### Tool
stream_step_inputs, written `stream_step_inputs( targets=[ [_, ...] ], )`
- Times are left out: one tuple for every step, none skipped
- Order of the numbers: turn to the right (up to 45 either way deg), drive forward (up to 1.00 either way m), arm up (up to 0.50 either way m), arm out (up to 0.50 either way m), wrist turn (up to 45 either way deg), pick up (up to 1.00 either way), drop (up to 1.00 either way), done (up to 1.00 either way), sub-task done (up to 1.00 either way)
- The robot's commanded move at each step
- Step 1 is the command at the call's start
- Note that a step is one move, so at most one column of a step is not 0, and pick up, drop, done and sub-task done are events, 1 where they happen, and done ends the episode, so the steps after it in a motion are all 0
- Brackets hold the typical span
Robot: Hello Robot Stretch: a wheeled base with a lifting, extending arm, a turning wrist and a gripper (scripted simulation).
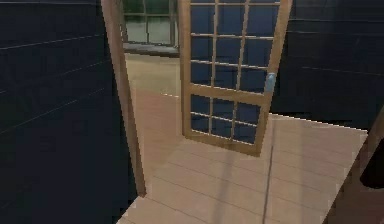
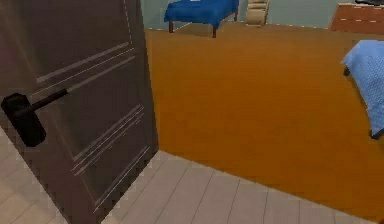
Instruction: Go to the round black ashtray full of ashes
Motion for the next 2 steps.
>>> stream_step_inputs(
  targets=[
    [0.0,0.80,0.00,0.00,0.0,0.00,0.00,0.00,0.00],
    [21.0,0.00,0.00,0.00,0.0,0.00,0.00,0.00,0.00]
  ],
)
